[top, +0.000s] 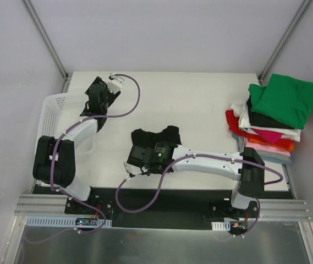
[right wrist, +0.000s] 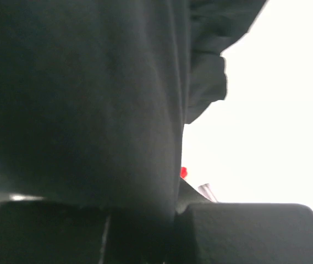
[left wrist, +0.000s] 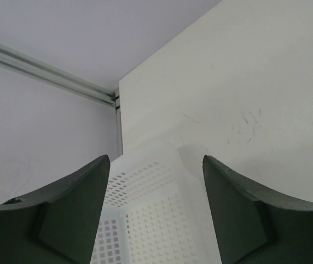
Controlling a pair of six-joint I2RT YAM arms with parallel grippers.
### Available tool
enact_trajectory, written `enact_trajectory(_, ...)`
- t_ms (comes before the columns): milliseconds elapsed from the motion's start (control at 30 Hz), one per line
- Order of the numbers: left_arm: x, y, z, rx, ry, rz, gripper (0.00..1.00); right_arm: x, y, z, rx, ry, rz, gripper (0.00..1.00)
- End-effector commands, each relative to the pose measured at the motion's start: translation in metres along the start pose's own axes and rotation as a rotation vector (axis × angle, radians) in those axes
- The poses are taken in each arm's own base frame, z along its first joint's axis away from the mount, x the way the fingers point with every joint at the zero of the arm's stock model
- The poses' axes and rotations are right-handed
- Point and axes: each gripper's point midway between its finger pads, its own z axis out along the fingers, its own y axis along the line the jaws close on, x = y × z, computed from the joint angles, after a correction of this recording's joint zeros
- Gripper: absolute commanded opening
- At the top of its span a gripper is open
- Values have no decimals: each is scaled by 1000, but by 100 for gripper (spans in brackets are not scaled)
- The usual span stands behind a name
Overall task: Fold and stack the t-shirts
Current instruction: Fold the tshirt
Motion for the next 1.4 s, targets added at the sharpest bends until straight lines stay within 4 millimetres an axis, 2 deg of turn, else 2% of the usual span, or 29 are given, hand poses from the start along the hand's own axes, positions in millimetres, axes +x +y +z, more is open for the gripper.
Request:
enact_trajectory(0, -9, 11, -5, -30, -51, -2, 69, 3, -56, -9, 192, 17, 34, 1)
enact_trajectory(167, -8, 8, -6, -24, -56, -3, 69, 10, -85, 0, 267, 37, 56, 1)
enact_trajectory(533, -9, 7, -6, -22, -67, 3, 69, 19, -121, 18, 312, 59, 52, 1)
enact_trajectory(600, -8, 8, -7, -20, -68, 2, 69, 21, -126, 24, 312, 61, 49, 4)
enact_trajectory(633, -8, 6, -7, -17, -67, 3, 69, 19, -131, 25, 323, 55, 46, 9)
enact_trajectory(900, -10, 9, -8, -25, -74, 4, 69, 20, -158, 50, 346, 64, 34, 14)
enact_trajectory(1000, -11, 10, -8, -32, -82, 5, 69, 17, -162, 62, 336, 42, 39, 24)
enact_trajectory(1133, -10, 13, -8, -52, -80, 9, 69, 11, -175, 78, 379, 6, 61, 27)
enact_trajectory(1200, -9, 15, -9, -65, -77, 5, 69, 12, -181, 88, 387, 4, 65, 39)
enact_trajectory(1267, -10, 16, -9, -74, -81, -2, 68, 15, -189, 97, 406, 5, 78, 41)
enact_trajectory(1333, -12, 19, -11, -86, -88, -10, 68, 14, -197, 101, 434, 2, 76, 56)
enact_trajectory(1367, -12, 20, -11, -88, -88, -11, 69, 17, -198, 109, 430, 21, 71, 58)
